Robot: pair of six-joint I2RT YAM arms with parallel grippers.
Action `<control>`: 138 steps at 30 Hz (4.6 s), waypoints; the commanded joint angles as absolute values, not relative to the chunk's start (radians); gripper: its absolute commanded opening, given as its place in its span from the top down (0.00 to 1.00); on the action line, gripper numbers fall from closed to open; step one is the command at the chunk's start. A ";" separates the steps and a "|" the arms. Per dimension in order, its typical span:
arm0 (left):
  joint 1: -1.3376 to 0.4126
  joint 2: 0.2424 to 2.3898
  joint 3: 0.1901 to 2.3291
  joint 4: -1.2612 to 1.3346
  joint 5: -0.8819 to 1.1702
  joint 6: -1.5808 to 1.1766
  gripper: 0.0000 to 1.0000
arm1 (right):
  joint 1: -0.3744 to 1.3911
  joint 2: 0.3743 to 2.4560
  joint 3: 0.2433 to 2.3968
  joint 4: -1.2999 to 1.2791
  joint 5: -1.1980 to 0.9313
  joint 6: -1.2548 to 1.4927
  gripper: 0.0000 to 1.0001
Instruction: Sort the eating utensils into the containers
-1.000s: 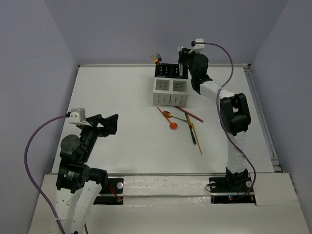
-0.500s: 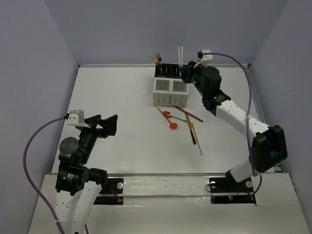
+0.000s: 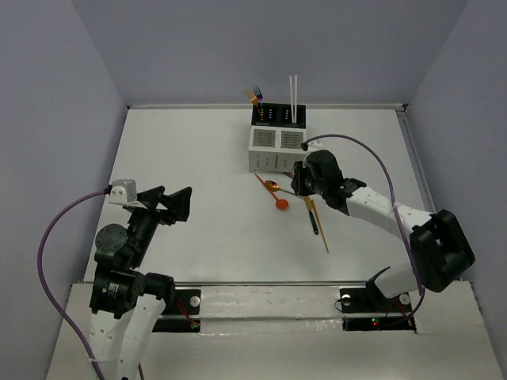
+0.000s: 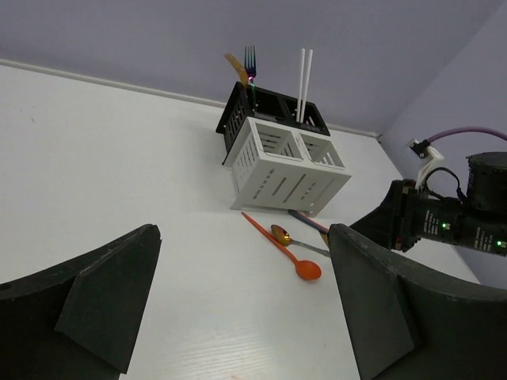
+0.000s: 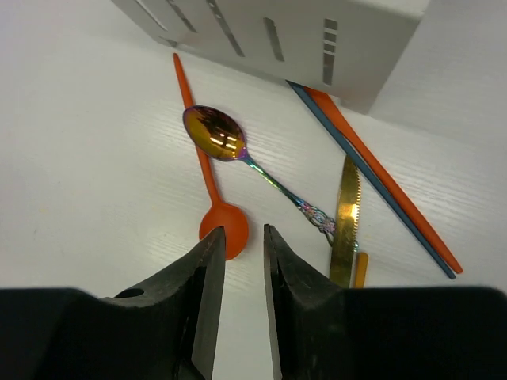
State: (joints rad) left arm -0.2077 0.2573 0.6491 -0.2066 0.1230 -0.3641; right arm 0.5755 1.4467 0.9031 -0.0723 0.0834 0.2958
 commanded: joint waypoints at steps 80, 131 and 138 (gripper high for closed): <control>-0.249 0.218 0.649 -0.156 0.132 -0.359 0.01 | 0.502 1.730 1.034 -0.563 0.339 0.491 0.93; -0.239 0.310 0.647 -0.156 0.140 -0.345 0.01 | 0.414 2.289 2.103 0.460 0.417 -0.132 0.93; -0.239 0.310 0.646 -0.155 0.141 -0.347 0.01 | 0.414 2.284 2.024 0.463 0.407 -0.123 0.93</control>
State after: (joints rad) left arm -0.2405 0.3000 0.6491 -0.2066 0.1276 -0.3634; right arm 0.4126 2.2932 2.0731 0.4191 0.4175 -0.1200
